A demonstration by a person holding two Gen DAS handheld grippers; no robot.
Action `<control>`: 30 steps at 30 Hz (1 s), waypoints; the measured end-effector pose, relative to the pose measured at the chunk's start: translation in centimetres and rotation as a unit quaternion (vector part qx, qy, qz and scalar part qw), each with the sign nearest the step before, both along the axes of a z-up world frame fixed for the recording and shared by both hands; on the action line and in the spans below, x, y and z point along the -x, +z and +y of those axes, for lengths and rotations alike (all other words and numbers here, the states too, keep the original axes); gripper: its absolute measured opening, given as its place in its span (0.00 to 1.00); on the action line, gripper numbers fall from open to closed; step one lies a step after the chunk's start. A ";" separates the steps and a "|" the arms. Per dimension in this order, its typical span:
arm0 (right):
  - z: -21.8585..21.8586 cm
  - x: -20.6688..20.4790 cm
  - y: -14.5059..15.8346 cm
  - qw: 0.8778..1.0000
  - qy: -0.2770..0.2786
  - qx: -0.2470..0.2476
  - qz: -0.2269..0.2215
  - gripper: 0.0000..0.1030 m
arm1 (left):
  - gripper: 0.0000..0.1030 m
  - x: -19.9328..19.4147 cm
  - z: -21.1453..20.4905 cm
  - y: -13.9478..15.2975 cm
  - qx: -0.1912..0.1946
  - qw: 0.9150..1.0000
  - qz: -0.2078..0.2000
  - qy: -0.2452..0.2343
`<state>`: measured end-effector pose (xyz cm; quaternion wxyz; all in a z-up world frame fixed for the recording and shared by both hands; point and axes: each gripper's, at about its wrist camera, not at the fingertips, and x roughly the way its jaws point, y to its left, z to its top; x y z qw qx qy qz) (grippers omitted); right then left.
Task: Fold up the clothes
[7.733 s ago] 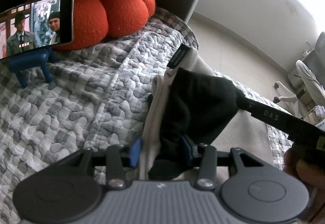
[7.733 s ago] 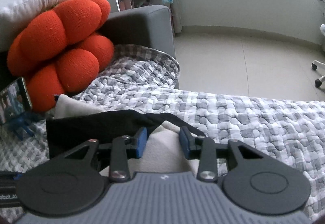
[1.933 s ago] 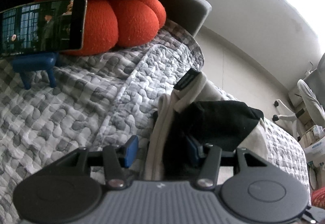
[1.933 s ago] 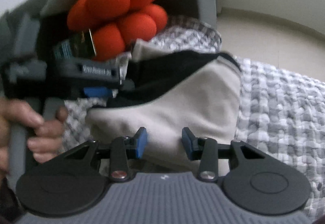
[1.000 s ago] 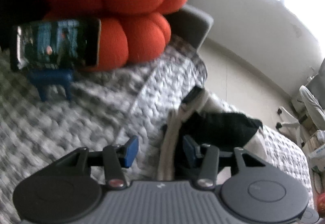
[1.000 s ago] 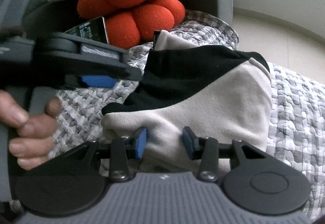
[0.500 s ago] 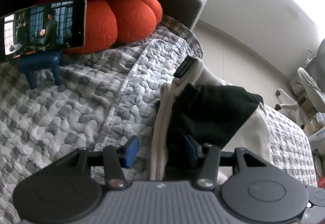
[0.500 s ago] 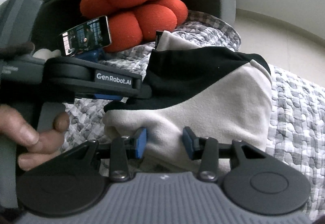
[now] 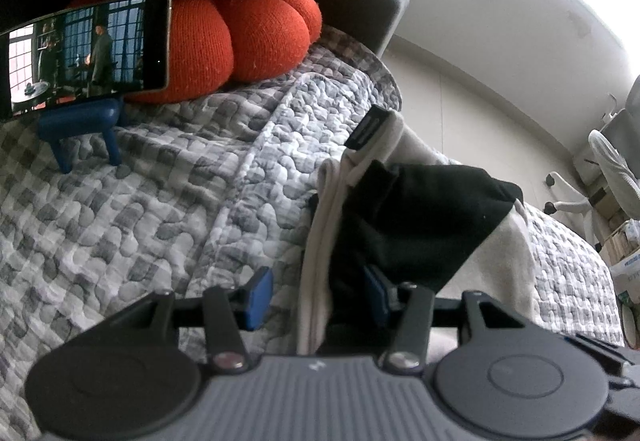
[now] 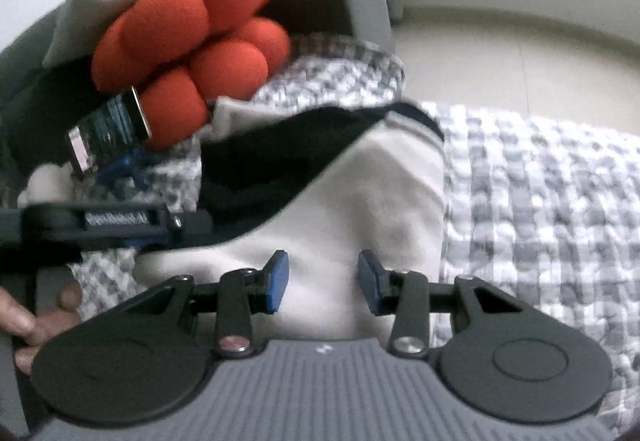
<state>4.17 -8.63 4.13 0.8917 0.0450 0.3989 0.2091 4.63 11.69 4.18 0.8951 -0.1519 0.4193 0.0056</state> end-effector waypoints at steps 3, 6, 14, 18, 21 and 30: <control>0.8 0.1 0.2 1.000 0.005 0.019 -0.010 0.42 | 0.50 0.0 0.1 0.0 -0.001 1.000 0.000 0.000; 0.4 -0.1 0.6 1.000 0.000 0.009 -0.026 0.42 | 0.50 -0.1 0.1 0.0 -0.001 1.000 0.000 -0.001; -2.1 -2.2 1.4 0.994 -0.076 -0.007 -0.074 0.42 | 0.50 0.0 0.0 0.0 -0.003 1.000 0.001 0.000; -2.5 -3.8 0.7 0.991 -0.110 -0.016 -0.077 0.42 | 0.50 0.0 0.0 0.1 -0.003 1.000 0.001 -0.001; -2.5 -5.2 -0.5 0.991 -0.121 -0.023 -0.060 0.44 | 0.50 0.0 0.1 0.0 -0.002 1.000 0.001 -0.002; -4.2 -6.8 -2.1 0.989 -0.126 -0.072 -0.004 0.50 | 0.50 0.0 -0.1 0.0 -0.007 1.000 0.001 -0.004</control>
